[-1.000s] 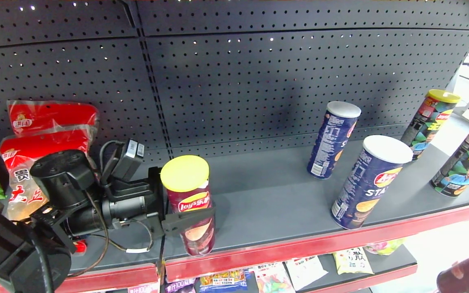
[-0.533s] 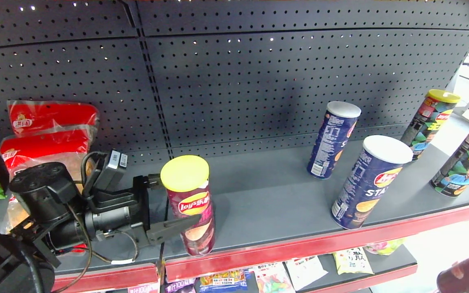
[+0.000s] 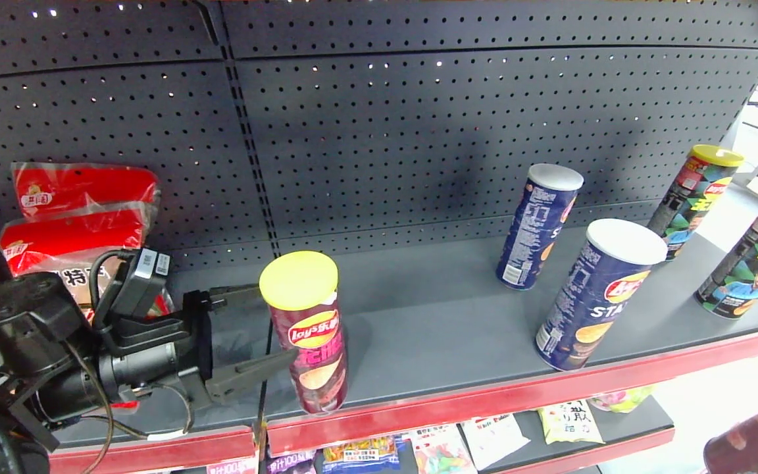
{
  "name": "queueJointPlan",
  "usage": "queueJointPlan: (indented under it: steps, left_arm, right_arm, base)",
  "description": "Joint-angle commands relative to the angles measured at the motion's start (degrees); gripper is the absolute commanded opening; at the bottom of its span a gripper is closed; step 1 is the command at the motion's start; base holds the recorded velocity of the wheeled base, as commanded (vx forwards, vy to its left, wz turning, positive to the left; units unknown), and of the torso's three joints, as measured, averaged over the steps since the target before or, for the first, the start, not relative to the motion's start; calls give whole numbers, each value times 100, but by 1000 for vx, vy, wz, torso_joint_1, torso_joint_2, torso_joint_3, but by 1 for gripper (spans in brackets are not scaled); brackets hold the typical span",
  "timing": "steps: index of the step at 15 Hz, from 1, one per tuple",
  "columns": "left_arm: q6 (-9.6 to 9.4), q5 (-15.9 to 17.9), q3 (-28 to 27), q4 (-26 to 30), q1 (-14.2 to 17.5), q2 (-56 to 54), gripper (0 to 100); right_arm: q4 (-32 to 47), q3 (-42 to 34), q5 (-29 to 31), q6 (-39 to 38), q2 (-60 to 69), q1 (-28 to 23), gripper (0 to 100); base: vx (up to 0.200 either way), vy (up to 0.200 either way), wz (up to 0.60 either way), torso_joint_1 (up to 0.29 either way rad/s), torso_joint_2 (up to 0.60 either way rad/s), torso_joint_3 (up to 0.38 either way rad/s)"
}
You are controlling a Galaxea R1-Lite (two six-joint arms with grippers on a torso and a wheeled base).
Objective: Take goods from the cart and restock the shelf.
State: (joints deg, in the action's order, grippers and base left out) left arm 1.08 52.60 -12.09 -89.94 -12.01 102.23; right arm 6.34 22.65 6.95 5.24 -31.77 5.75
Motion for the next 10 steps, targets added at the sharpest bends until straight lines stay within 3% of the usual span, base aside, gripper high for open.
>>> queueJointPlan:
  steps: [1,4,10]
  left_arm:
    - [6,4,49,-6,49,-151,100]
    - [-12,4,119,-6,164,-142,100]
    - [-47,-57,84,-6,23,104,100]
  right_arm:
    - [-1,11,-1,3,-49,5,0]
    - [-10,3,-1,3,-49,5,0]
    - [-1,-6,-1,3,-49,5,0]
  base:
    - [0,0,0,0,0,0]
    - [0,0,0,0,0,0]
    - [0,0,0,0,0,0]
